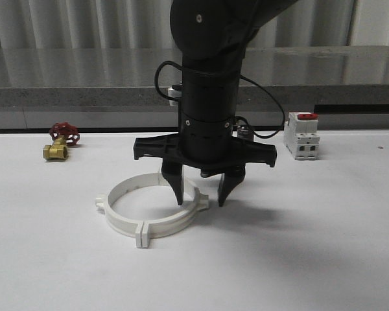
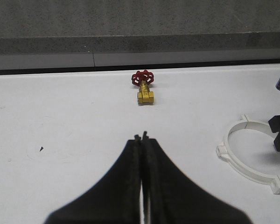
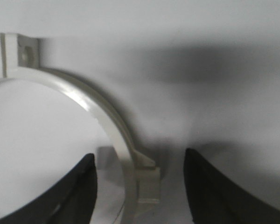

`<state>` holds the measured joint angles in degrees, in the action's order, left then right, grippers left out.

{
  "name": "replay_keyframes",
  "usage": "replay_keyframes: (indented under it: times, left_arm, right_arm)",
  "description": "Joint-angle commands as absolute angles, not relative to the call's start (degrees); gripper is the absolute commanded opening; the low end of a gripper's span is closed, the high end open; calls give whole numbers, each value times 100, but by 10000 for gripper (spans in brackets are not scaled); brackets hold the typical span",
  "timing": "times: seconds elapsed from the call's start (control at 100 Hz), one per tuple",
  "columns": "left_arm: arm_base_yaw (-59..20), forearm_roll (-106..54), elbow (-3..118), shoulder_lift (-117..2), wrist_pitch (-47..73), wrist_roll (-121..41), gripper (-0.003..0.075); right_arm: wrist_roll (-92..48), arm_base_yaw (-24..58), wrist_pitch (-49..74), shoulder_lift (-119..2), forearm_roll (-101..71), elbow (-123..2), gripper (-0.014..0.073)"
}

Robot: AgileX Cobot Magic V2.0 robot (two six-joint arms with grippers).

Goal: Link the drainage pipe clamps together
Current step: 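Press the clamp ends together and open the right gripper, then raise the right gripper away from the joined ring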

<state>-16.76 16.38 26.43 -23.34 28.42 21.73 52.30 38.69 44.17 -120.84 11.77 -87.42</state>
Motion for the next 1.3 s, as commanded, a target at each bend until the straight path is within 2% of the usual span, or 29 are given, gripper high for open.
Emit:
replay_keyframes:
  times: [0.0, 0.34, 0.69, 1.06, 1.29]
  left_arm:
    - [-1656, 1695, 2809, -2351, 2421, 2169, -20]
    - [-1656, 1695, 2809, -2351, 2421, 2169, -20]
    - [-1656, 1695, 2809, -2351, 2421, 2169, -20]
    - [-1656, 1695, 2809, -2351, 2421, 2169, -20]
    - [-1656, 1695, 2809, -2351, 2421, 2169, -20]
  right_arm:
    - [5209, 3865, 4325, -11632, 1411, -8916, 438]
    - [4673, 3782, 4541, -10756, 2316, -8909, 438]
    - [3516, 3005, 5109, -9715, 2356, -8780, 436]
    - [3442, 1836, 4578, -7680, 2408, -6663, 436]
    - [3441, 1568, 4551, -6328, 2494, -5430, 436]
